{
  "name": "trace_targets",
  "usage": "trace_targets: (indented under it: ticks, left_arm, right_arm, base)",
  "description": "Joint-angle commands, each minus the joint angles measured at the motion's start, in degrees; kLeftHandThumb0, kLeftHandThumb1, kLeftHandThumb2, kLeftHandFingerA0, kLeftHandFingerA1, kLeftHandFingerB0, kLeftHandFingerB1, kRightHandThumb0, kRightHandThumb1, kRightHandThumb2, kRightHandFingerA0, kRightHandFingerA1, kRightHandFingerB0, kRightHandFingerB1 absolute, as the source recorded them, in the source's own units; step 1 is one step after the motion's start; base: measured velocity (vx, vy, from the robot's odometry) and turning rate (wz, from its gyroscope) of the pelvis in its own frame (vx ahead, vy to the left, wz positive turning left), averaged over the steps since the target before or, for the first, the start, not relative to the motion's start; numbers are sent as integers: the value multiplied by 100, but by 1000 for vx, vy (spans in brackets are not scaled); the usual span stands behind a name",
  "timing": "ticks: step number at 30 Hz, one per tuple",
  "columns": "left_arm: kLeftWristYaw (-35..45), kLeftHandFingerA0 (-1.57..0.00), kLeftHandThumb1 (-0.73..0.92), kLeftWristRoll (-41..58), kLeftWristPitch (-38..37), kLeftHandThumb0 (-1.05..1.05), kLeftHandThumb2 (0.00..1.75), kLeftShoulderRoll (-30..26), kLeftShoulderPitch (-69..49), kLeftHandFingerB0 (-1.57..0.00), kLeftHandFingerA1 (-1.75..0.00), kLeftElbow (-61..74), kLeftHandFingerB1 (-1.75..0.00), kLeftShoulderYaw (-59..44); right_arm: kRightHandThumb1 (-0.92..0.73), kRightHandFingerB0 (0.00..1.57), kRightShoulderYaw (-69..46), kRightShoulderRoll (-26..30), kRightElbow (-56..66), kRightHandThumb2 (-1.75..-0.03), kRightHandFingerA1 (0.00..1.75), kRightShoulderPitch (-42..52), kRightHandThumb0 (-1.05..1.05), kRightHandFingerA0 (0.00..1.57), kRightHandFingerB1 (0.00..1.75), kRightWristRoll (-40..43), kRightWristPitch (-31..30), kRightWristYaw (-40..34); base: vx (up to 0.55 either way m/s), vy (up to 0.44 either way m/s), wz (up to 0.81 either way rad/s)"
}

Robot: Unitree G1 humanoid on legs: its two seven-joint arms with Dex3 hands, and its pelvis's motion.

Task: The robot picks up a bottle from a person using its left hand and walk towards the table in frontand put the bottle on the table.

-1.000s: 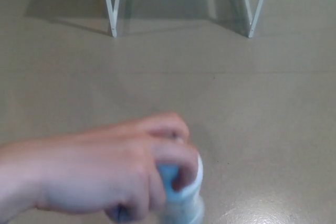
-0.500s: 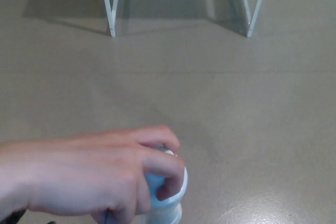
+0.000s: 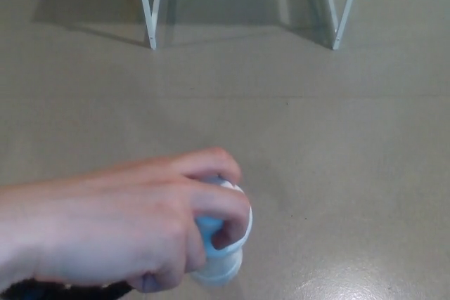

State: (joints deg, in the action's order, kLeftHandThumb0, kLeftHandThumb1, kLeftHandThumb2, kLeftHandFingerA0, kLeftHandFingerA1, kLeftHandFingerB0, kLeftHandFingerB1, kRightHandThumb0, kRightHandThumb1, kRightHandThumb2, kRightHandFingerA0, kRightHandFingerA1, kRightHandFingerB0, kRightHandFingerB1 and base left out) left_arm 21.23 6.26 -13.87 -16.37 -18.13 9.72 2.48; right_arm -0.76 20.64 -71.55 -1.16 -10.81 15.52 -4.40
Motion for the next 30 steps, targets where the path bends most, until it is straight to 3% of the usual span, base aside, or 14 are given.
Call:
trace_targets:
  ticks: [1, 3, 4, 8, 9, 15, 19, 21, 22, 23, 24, 25, 27, 30]
  left_arm:
    - [1194, -1, 40, -82, 1662, -66, 55, -968, 385, 0, -32, 2894, -8, 1346]
    - [1111, 0, 34, -291, 1743, -57, 78, -874, 421, 0, -34, 2929, -13, 1581]
    - [1071, 0, 35, -344, 1782, -57, 78, -868, 407, 0, -33, 2980, -13, 1672]
    - [956, 0, 35, -361, 2016, -59, 79, -877, 714, 0, -35, 3055, -12, 1831]
    - [942, 0, 36, -349, 2041, -60, 79, -880, 779, 0, -34, 3071, -12, 1865]
    - [711, 0, 36, -523, 2326, -60, 79, -841, 884, 0, -34, 3275, -13, 2255]
    - [515, -13, 35, -595, 2562, -63, 63, -603, 1028, -3, -45, 3261, -16, 2561]
    - [392, -29, 39, -626, 2423, -53, 69, -441, 1083, -8, -53, 3150, -28, 2612]
    - [120, -102, 75, -707, 1984, -20, 62, -120, 1022, -52, -68, 2880, -38, 2705]
    - [56, -114, 80, -746, 1901, -15, 64, -36, 1007, -73, -90, 2819, -47, 2741]
    - [-99, -118, 78, -879, 1782, -14, 70, 137, 952, -91, -127, 2731, -70, 2825]
    - [-231, -118, 78, -992, 1711, -14, 70, 265, 902, -91, -127, 2683, -70, 2885]
    - [-424, -94, 75, -1144, 1480, -14, 80, 454, 762, -77, -148, 2536, -116, 2946]
    - [-546, -92, 76, -1305, 1392, -16, 79, 543, 656, -75, -149, 2479, -121, 2935]
  right_arm:
    - [-56, 52, 4, 31, -146, -74, 55, -178, -36, 68, 49, 40, -215, 248]
    - [-56, 52, -26, 23, -158, -74, 54, -137, -35, 65, 49, 83, -237, 301]
    - [-64, 55, -24, 29, -153, -59, 44, -106, -28, 68, 39, 85, -240, 317]
    - [-65, 55, -7, 66, -120, -59, 45, -282, -28, 69, 39, 68, -281, 364]
    - [-57, 52, 2, 60, -123, -74, 54, -331, -36, 65, 49, 58, -306, 365]
    - [-65, 56, 48, 11, -216, -59, 44, -299, -26, 68, 40, 17, -279, 369]
    - [-57, 53, 9, 12, -211, -75, 56, -208, -36, 68, 50, 63, -165, 415]
    - [-56, 53, -5, -5, -212, -75, 56, -250, -37, 68, 50, 73, -195, 401]
    - [-57, 54, 17, -43, -213, -74, 55, -282, -35, 69, 49, 49, -274, 355]
    - [-57, 54, 19, -49, -211, -74, 54, -275, -34, 66, 49, 47, -278, 353]
    - [-57, 54, 10, -49, -208, -75, 55, -261, -36, 68, 50, 58, -287, 366]
    - [-57, 54, 1, -45, -208, -75, 55, -262, -36, 68, 50, 68, -306, 380]
    - [-65, 57, 1, -8, -191, -58, 46, -275, -30, 73, 40, 67, -285, 423]
    - [-65, 57, -6, -3, -176, -59, 45, -346, -29, 72, 40, 72, -307, 449]
  base:
    - [0, 0, 0]
    - [0, 0, 0]
    - [0, 0, 0]
    - [0, 0, 0]
    - [0, 0, 0]
    - [0, 0, 0]
    - [0, 0, 0]
    - [0, 0, 0]
    - [0, 0, 0]
    - [0, 0, 0]
    - [0, 0, 0]
    - [0, 0, 0]
    - [0, 0, 0]
    - [0, 0, 0]
